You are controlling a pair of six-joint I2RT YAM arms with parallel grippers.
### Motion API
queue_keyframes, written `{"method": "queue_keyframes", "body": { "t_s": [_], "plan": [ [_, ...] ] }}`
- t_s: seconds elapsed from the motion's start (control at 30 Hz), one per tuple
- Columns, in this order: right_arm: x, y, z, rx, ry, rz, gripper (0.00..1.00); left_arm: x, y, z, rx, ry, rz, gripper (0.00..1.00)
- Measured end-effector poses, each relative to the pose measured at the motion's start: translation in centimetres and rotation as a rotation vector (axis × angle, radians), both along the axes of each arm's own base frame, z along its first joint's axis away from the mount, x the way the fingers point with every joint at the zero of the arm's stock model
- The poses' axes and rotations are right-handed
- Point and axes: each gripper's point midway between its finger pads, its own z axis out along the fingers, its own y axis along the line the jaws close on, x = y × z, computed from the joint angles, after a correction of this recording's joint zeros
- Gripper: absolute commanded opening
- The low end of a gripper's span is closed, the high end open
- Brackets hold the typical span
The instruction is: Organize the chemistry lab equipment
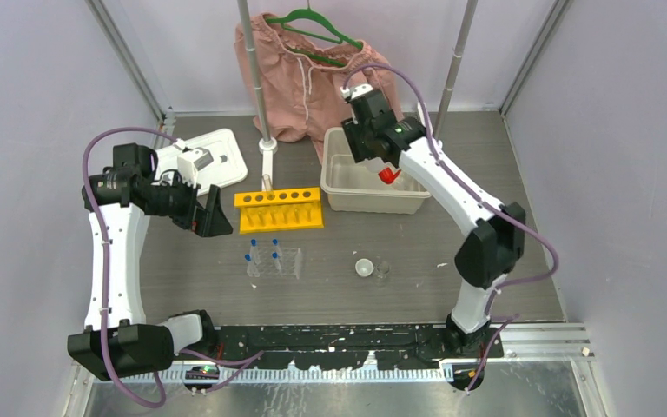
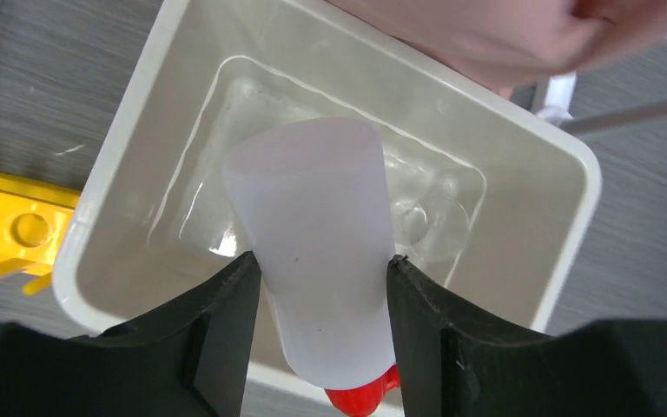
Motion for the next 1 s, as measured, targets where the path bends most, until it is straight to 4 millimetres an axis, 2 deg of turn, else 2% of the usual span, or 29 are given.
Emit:
{"method": "queue_keyframes", "body": {
  "t_s": [0.17,0.27,0.4,0.57,0.63,0.7,0.77,0.83,1.0],
  "plan": [
    [2.3,2.3,-3.5,-0.058,0.058,0.104,0.36,0.0,0.0,0.0,0.001,-0.001,-0.001,0.99],
    [2.9,3.0,-5.5,-0.079,0.092,0.140,0.37,0.0,0.0,0.0,0.001,-0.002,-0.002,0.99],
    [2.9,3.5,-8.0,-0.088,0.136,0.163,0.43,0.0,0.0,0.0,0.002,-0.004,-0.004,0.99],
    [2.2,3.3,-10.9,-0.089,0.175,0.162,0.55,0.0,0.0,0.0,0.006,-0.008,-0.009,0.99],
    [1.9,3.2,-11.3,-0.087,0.186,0.154,0.65,0.0,0.0,0.0,0.006,-0.008,-0.009,1.00],
    [2.0,3.2,-11.0,-0.072,0.178,0.140,0.97,0.0,0.0,0.0,0.006,-0.008,-0.009,1.00],
    [1.9,3.2,-9.7,-0.048,0.154,0.118,1.00,0.0,0.0,0.0,0.005,-0.008,-0.009,1.00],
    [1.9,3.1,-7.5,-0.012,0.109,0.100,1.00,0.0,0.0,0.0,0.006,-0.009,-0.009,1.00],
    [0.1,2.3,0.4,0.156,-0.031,0.029,1.00,0.0,0.0,0.0,0.005,-0.008,-0.008,1.00]
  ]
}}
